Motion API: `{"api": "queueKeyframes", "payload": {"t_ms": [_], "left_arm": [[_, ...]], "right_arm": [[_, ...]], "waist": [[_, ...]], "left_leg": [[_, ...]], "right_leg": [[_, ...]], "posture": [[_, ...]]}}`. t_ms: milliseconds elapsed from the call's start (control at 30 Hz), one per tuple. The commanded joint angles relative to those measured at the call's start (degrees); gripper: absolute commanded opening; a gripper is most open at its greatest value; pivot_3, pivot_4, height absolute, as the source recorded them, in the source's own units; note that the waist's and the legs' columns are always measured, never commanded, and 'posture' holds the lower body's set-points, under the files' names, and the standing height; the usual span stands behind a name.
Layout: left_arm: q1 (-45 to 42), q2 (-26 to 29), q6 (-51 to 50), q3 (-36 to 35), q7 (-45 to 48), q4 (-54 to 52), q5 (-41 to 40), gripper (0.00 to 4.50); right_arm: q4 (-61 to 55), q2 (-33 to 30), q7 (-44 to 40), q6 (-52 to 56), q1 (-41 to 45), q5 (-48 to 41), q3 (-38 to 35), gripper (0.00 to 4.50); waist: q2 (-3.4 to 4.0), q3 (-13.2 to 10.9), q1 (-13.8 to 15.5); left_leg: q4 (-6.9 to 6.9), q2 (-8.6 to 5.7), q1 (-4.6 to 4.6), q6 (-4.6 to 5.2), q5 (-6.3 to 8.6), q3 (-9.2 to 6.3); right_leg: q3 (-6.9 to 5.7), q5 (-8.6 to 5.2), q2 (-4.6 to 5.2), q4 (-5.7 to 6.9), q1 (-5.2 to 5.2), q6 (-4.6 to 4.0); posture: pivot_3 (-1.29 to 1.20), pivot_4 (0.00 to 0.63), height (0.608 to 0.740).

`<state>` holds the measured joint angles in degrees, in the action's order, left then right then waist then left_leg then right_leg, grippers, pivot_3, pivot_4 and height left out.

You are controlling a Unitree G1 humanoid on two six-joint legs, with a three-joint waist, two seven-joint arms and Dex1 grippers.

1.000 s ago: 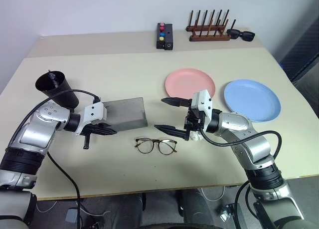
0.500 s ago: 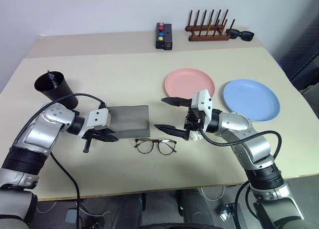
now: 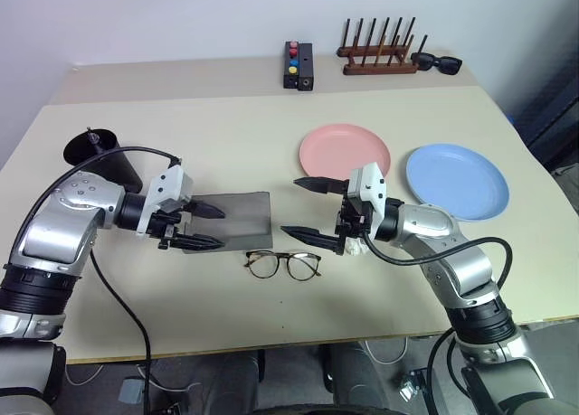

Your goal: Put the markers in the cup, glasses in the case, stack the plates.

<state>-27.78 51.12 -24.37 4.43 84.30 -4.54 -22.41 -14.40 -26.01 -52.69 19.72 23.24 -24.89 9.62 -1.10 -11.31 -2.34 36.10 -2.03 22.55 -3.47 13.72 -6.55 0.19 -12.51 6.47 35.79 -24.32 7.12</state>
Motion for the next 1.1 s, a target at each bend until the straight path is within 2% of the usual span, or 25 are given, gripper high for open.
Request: {"api": "queueKeyframes", "payload": {"t_ms": [33, 67, 100, 233, 433, 567, 600, 967, 1000, 1067, 1100], "left_arm": [[-0.3, -1.1, -2.7, 1.1, -1.8, -6.4, -2.1, 3.72], [-0.3, -1.8, -2.6, 2.7, -2.4, -7.9, -1.2, 4.24], [-0.3, -2.6, -1.5, 4.6, -3.1, -8.8, 0.5, 4.42], [-2.7, -6.9, 2.0, 12.5, -5.8, -7.6, 7.5, 4.42], [-7.4, -11.6, 5.3, 18.6, -6.4, -3.6, 12.9, 4.42], [-9.3, -13.1, 8.3, 21.5, -5.5, -0.7, 15.9, 4.42], [-9.6, -13.1, 9.0, 21.8, -5.2, 0.0, 16.5, 3.93], [-10.3, -14.7, 11.2, 22.5, -2.3, 3.4, 17.8, 3.93], [-10.3, -15.1, 10.9, 22.4, -2.1, 3.5, 17.5, 3.51], [-10.2, -15.5, 10.6, 22.2, -1.9, 3.6, 17.4, 3.07], [-10.1, -15.6, 10.5, 22.2, -1.8, 3.6, 17.6, 2.56]], "right_arm": [[-1.2, -1.6, -0.2, -0.4, -0.9, -0.3, -2.5, 4.5], [-1.1, -2.2, -0.2, -0.4, -1.3, -0.2, -3.0, 4.5], [-1.1, -2.8, -0.3, -0.4, -1.8, -0.2, -3.5, 4.5], [-1.2, -6.8, -0.8, 0.0, -4.5, 0.0, -5.9, 4.5], [-3.8, -12.8, -3.0, 1.1, -10.5, 0.0, -7.5, 4.5], [-5.0, -13.7, -2.5, 0.8, -12.2, -0.1, -8.1, 4.5], [-5.2, -13.6, -2.2, 0.7, -12.3, -0.1, -8.2, 4.5], [-5.7, -13.4, -1.0, 0.4, -12.7, 0.0, -8.4, 4.5], [-5.7, -13.4, -1.0, 0.3, -12.7, 0.1, -8.3, 4.5], [-5.6, -13.4, -0.9, 0.2, -12.6, 0.1, -8.2, 4.5], [-5.6, -13.3, -0.8, 0.2, -12.6, 0.2, -8.2, 4.5]], "waist": [[0.0, 0.0, 0.0], [0.0, 0.0, 0.1], [0.0, 0.0, 0.2], [0.0, 0.0, 0.6], [-0.01, 0.0, 1.4], [-0.02, 0.0, 1.4], [-0.01, 0.0, 1.3], [-0.02, 0.0, 1.6], [-0.02, 0.0, 1.6], [-0.02, 0.0, 1.6], [-0.02, 0.0, 1.6]], "left_leg": [[0.0, 0.0, 0.0, 0.0, 0.0, 0.0], [0.0, 0.0, -0.01, 0.0, 0.0, 0.0], [0.02, 0.0, -0.01, 0.0, 0.0, 0.0], [0.06, -0.02, -0.01, 0.0, 0.0, 0.01], [0.07, -0.02, -0.01, 0.0, 0.0, 0.04], [0.09, -0.02, -0.01, 0.0, 0.0, 0.05], [0.09, -0.02, -0.01, 0.01, 0.0, 0.05], [0.09, -0.01, 0.0, 0.01, 0.0, 0.05], [0.1, -0.02, 0.0, 0.01, 0.0, 0.05], [0.09, -0.01, 0.0, 0.01, 0.0, 0.05], [0.09, -0.02, 0.0, 0.01, 0.0, 0.04]], "right_leg": [[0.0, 0.0, 0.0, 0.01, 0.0, 0.0], [0.0, 0.0, 0.0, 0.0, 0.01, 0.0], [0.0, 0.0, 0.0, 0.01, 0.02, 0.0], [0.0, 0.0, 0.0, -0.02, 0.08, 0.0], [0.01, 0.0, 0.0, -0.04, 0.08, -0.01], [0.01, 0.0, 0.0, -0.11, 0.12, -0.01], [0.01, 0.0, 0.0, -0.11, 0.12, -0.01], [0.01, 0.0, 0.0, -0.18, 0.18, -0.01], [0.01, 0.0, 0.0, -0.18, 0.18, -0.01], [0.01, 0.0, 0.0, -0.19, 0.19, -0.01], [0.01, 0.0, 0.0, -0.19, 0.19, 0.0]], "posture": [[0.0, 0.15, 0.734], [0.0, 0.15, 0.734], [0.0, 0.15, 0.734], [0.0, 0.15, 0.734], [0.0, 0.15, 0.734], [0.0, 0.15, 0.734], [0.0, 0.15, 0.734], [0.0, 0.15, 0.734], [0.0, 0.15, 0.734], [0.0, 0.15, 0.734], [0.0, 0.15, 0.734]]}}
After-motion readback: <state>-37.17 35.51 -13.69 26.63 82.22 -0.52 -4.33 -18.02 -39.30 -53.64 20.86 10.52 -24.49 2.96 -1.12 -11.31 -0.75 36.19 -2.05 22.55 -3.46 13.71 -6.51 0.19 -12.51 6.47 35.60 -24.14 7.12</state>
